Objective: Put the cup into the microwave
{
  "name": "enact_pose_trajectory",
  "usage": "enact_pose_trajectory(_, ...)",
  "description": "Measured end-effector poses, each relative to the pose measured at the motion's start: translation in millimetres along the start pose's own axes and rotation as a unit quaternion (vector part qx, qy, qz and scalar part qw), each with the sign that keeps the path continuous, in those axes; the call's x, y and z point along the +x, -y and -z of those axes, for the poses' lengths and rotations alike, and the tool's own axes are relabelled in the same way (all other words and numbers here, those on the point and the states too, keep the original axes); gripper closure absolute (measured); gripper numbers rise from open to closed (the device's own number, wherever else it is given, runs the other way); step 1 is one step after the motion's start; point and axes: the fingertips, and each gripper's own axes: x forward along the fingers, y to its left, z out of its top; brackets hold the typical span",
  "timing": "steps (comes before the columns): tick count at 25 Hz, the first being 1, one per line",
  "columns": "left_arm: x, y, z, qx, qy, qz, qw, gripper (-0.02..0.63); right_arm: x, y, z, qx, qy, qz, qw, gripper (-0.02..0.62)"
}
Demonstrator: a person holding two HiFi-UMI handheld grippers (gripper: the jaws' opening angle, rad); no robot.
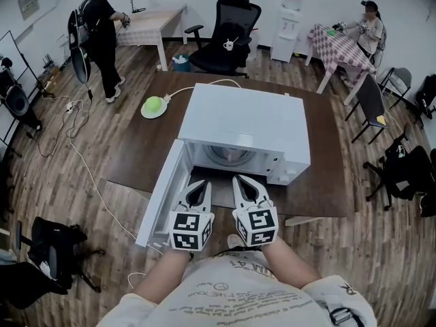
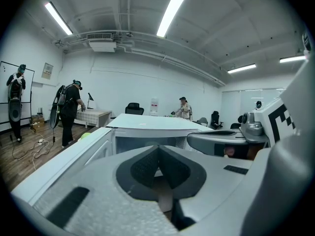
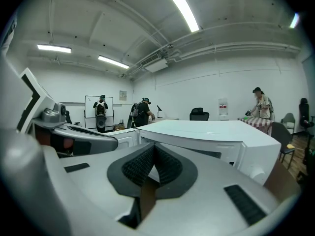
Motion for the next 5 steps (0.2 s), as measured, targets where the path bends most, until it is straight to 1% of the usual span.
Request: enact_pose_trajectory(5, -4.2, 2.7, 0.2, 0.001, 0.002, 0.004, 1.0, 0.594, -4.5, -0.7, 1.1, 0.001, -0.005, 0.003, 1.0, 0.581)
